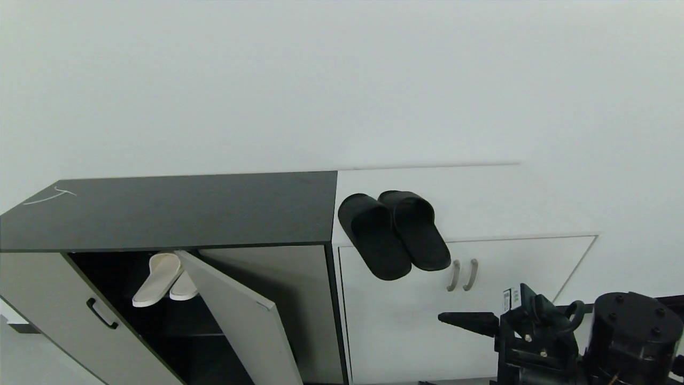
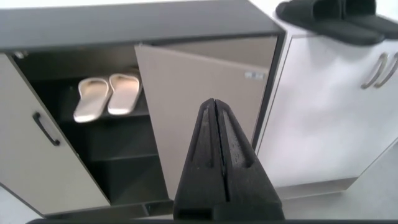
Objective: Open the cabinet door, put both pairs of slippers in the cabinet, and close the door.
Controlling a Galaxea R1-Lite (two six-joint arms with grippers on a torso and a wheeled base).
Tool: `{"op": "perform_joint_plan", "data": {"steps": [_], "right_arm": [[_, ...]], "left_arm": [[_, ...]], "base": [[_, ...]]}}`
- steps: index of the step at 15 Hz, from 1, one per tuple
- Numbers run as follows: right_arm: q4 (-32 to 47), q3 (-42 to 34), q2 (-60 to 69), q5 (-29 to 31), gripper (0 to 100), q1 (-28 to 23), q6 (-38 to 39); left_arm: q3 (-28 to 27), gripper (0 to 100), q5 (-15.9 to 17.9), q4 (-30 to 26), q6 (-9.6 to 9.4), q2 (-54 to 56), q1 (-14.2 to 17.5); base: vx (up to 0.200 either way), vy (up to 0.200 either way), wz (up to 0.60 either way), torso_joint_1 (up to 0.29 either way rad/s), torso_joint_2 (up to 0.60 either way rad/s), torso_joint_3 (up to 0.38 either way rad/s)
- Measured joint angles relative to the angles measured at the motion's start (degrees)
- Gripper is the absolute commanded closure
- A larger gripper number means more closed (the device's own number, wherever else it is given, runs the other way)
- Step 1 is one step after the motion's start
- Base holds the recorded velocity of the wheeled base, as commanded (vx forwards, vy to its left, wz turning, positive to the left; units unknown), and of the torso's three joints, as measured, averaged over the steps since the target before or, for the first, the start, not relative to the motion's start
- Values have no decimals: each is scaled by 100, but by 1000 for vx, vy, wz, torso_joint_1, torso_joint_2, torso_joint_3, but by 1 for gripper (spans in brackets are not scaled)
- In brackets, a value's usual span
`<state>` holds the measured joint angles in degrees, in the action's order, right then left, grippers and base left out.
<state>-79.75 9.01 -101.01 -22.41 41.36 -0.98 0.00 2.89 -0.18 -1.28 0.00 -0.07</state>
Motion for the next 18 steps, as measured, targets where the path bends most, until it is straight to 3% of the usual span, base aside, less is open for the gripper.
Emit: {"op": "perform_joint_plan", "data": {"steps": [2, 4, 5, 8, 13, 18], "right_arm": [[-6, 155, -32, 590, 0, 106, 22], [-17, 608, -130, 2113, 0, 373, 65], [-4, 841, -251, 2399, 0, 508, 108], [260, 1907, -762, 2938, 0, 708, 187], [2016, 3836, -1343, 4098, 0, 240, 340], [2414, 4923, -2027, 4336, 0, -156, 355]], "left_arm": [[0, 100, 0, 0, 0, 0, 0], [0, 100, 1, -2, -2, 0, 0], [0, 100, 1, 0, 2, 0, 7], [0, 100, 1, 0, 5, 0, 5], [0, 100, 1, 0, 5, 0, 0], [0, 100, 0, -2, 5, 0, 5]], "base": [[0, 0, 0, 93, -208, -100], [0, 0, 0, 13, -25, -13], [0, 0, 0, 0, 0, 0], [0, 0, 0, 0, 0, 0], [0, 0, 0, 0, 0, 0], [0, 0, 0, 0, 0, 0]]}}
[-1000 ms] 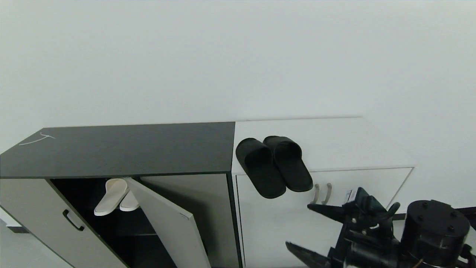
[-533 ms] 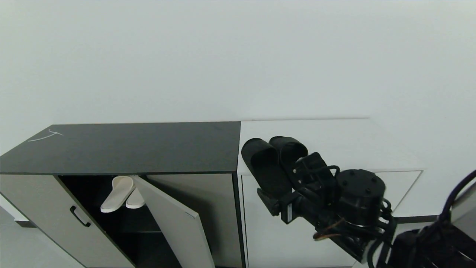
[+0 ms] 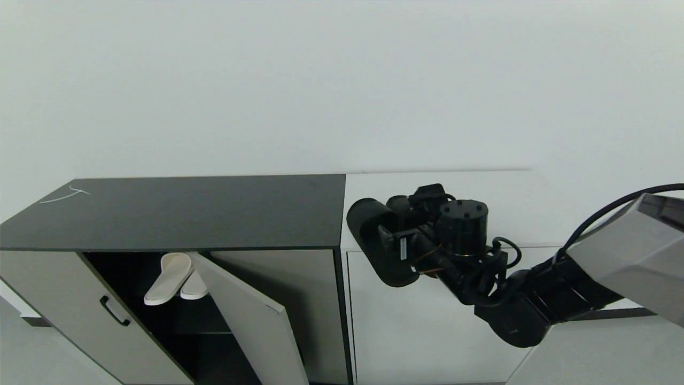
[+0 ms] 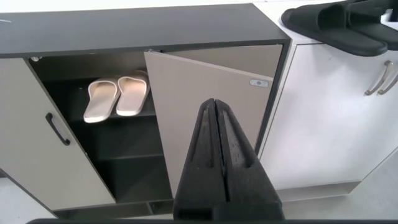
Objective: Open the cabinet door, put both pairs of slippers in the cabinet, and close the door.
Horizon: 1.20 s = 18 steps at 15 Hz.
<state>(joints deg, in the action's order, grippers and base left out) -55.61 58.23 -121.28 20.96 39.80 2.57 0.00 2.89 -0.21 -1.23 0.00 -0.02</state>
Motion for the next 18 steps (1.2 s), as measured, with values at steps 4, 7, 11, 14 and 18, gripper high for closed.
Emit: {"op": "perform_joint_plan", "data": {"steps": [4, 7, 11, 14, 18], "right_arm": [[99, 406, -372, -2, 0, -138, 7], [128, 811, -608, -2, 0, -246, 0], [383, 1202, -855, -11, 0, -297, -9], [386, 1530, -1047, -13, 100, -299, -9], [358, 1626, -1108, -46, 100, -301, 16]], "left_arm": [[0, 100, 0, 0, 1, 0, 0], [0, 100, 0, 0, 1, 0, -5], [0, 100, 0, 2, 1, 0, -5], [0, 100, 0, 2, 0, 0, -5], [0, 100, 1, 2, 1, 0, -5]], "base": [[0, 0, 0, 0, 0, 0], [0, 0, 0, 0, 0, 0], [0, 0, 0, 0, 0, 0], [0, 0, 0, 0, 0, 0], [0, 0, 0, 0, 0, 0]]}}
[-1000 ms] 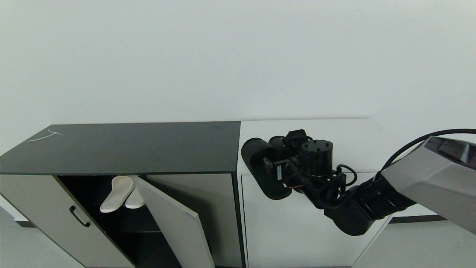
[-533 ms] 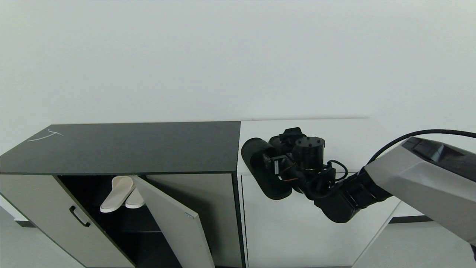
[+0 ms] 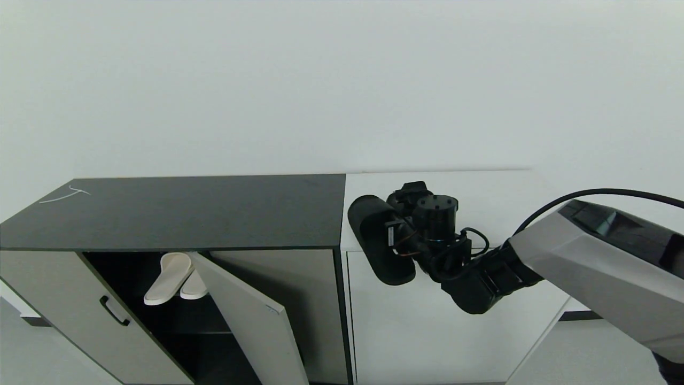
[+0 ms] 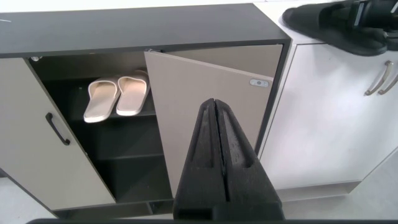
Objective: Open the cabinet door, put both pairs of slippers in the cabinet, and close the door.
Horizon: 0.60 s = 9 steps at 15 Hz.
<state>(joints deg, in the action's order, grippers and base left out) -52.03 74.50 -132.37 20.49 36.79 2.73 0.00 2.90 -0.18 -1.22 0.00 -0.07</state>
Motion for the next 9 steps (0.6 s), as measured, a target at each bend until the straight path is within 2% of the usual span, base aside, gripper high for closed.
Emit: {"op": "perform_joint_plan", "data": {"steps": [2, 4, 7, 9], "right_arm": [[-73, -127, 135, -165, 100, 39, 104], [-126, -514, 505, -629, 100, 163, 251], [-312, -1959, 1514, -1565, 100, 447, 345], [-452, -3202, 2360, -2070, 100, 649, 356]], "left_arm": [[0, 100, -1, 0, 0, 0, 0], [0, 100, -1, 0, 0, 0, 5], [0, 100, 0, 0, -1, 0, 0], [0, 100, -1, -2, 0, 0, 0]], "base": [[0, 0, 0, 0, 0, 0], [0, 0, 0, 0, 0, 0], [0, 0, 0, 0, 0, 0], [-200, 0, 0, 2, 2, 0]]}}
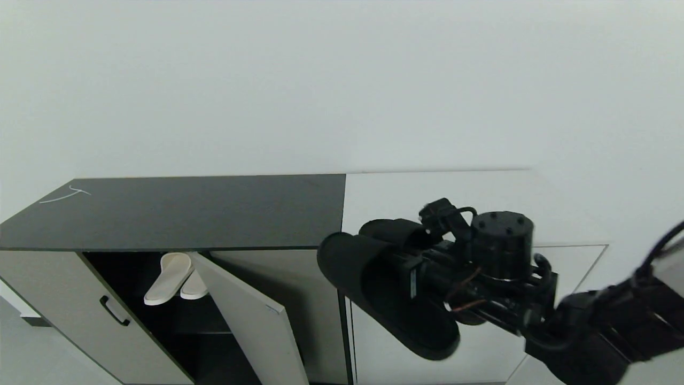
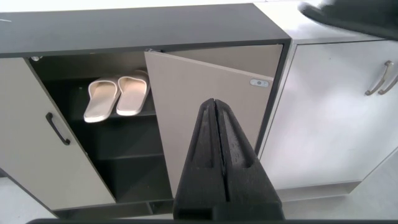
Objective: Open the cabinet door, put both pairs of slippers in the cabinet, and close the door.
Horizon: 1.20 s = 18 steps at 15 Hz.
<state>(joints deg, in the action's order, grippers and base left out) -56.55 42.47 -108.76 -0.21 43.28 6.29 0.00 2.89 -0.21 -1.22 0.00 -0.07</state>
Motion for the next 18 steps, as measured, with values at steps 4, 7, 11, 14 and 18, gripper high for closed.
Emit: {"op": "perform_joint_plan", "data": {"steps": [4, 7, 11, 14, 18], "right_arm": [[-524, -1936, 1423, -1211, 100, 226, -13], [-724, -2371, 1841, -1476, 100, 327, -63], [-728, -2461, 1979, -1476, 100, 352, -110], [-735, -2464, 1996, -1487, 100, 366, -112], [-733, -2483, 1999, -1490, 100, 363, -154]], "left_arm": [[0, 100, 1, -1, 0, 0, 0], [0, 100, 1, -1, 0, 0, 0], [0, 100, 0, 0, -1, 0, 2], [0, 100, 1, 0, 0, 0, 0], [0, 100, 0, 0, -1, 0, 0]], "base": [[-100, 0, 0, 1, 1, 1], [0, 133, 0, -11, -8, 5], [0, 200, 0, 2, 1, 7], [0, 200, 0, 15, 4, 4], [0, 200, 0, -1, 4, 0]]}}
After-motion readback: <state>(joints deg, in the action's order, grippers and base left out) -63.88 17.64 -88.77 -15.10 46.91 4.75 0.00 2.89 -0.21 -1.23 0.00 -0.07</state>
